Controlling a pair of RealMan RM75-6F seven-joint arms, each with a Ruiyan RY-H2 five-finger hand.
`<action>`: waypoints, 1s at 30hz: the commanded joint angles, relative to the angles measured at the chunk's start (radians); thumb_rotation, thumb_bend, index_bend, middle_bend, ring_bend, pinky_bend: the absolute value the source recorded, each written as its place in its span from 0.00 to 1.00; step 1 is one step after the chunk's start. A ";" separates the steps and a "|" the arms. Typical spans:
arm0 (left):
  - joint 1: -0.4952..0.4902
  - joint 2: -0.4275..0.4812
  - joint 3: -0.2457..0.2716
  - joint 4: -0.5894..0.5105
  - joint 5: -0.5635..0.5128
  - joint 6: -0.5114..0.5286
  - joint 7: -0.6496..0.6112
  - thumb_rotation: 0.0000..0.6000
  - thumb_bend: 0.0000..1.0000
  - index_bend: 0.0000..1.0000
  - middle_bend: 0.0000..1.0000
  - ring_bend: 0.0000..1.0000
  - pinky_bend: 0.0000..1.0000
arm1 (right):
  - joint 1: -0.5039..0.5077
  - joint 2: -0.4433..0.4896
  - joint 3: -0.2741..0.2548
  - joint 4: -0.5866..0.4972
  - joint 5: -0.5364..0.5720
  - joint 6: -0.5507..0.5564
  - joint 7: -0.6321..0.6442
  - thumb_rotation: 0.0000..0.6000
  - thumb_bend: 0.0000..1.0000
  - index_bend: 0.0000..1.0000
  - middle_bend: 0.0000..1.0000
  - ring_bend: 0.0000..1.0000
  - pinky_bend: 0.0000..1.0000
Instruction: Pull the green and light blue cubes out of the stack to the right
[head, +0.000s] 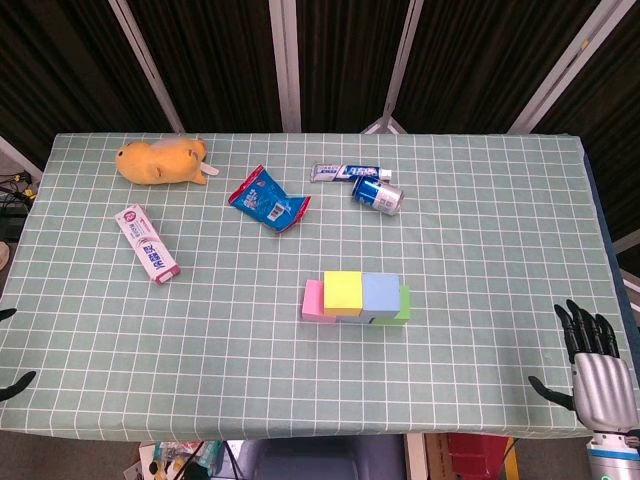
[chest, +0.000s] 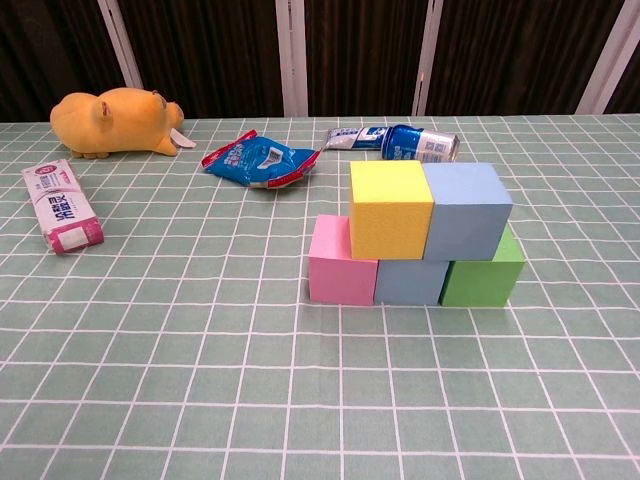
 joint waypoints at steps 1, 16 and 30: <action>-0.002 -0.003 -0.002 0.002 -0.002 -0.002 0.004 1.00 0.13 0.21 0.00 0.00 0.00 | 0.008 0.013 -0.003 -0.016 0.016 -0.030 0.038 1.00 0.07 0.03 0.00 0.05 0.04; -0.003 -0.010 0.001 -0.004 0.013 0.002 0.017 1.00 0.13 0.23 0.00 0.00 0.00 | 0.070 0.017 -0.019 0.043 0.010 -0.168 0.322 1.00 0.07 0.03 0.01 0.05 0.00; -0.003 -0.014 -0.002 -0.006 -0.001 -0.002 0.034 1.00 0.13 0.23 0.00 0.00 0.00 | 0.221 -0.070 0.039 0.100 0.106 -0.402 0.542 1.00 0.07 0.03 0.01 0.05 0.00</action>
